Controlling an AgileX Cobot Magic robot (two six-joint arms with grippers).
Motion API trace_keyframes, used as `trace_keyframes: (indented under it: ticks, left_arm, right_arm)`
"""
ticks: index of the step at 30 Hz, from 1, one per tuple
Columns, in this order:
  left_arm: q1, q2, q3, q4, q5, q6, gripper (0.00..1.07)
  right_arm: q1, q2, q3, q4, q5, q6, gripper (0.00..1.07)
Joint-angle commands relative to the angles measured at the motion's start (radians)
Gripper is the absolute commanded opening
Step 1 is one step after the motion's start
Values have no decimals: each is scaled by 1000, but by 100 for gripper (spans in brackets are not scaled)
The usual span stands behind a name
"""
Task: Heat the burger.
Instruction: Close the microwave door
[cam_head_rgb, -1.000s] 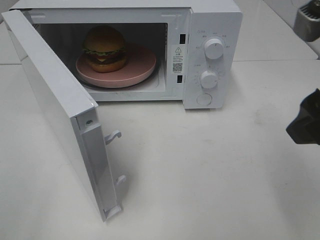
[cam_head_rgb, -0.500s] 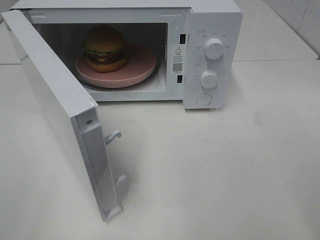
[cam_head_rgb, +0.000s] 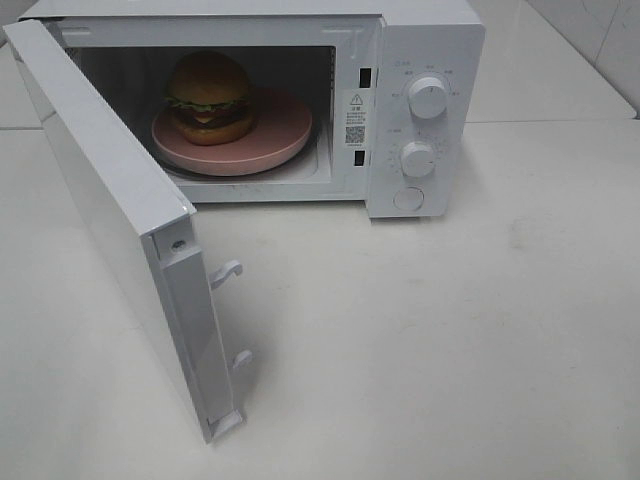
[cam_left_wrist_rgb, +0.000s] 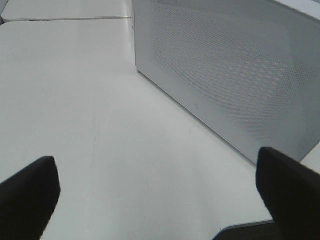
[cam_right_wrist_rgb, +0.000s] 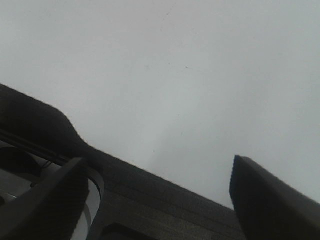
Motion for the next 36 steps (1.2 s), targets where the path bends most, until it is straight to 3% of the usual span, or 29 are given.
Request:
trace_keyframes:
  ticks: [1,5,9,11,13,22,30,36]
  left_arm:
    - [1,-15,0,0,-14,2,100]
    - [1,-15,0,0,-14,2,100]
    - [1,-15,0,0,-14,2,100]
    - [1,-15,0,0,-14,2,100]
    - [1,-15,0,0,-14,2,100]
    - [1,-15,0,0,-14,2,100]
    - [1,-15,0,0,-14,2,100]
    - [1,-15,0,0,-14,2,100]
  right_arm:
    - [-7,-31,29,-7,-49,9,76]
    - [-51,-61,49,0,-75,6,76]
    - [-192,-146,85,0,-85,-25,76]
    - [-213,-165,93,2,-93,-34,76]
    - [-308,-262,105,32,-105,-66,76]
    - [-460,-495,105,78,-115,-184,76]
    - [-529,-666,112,80,-113,-213,76]
    - [-529,-725,112,88,-113,-216,76]
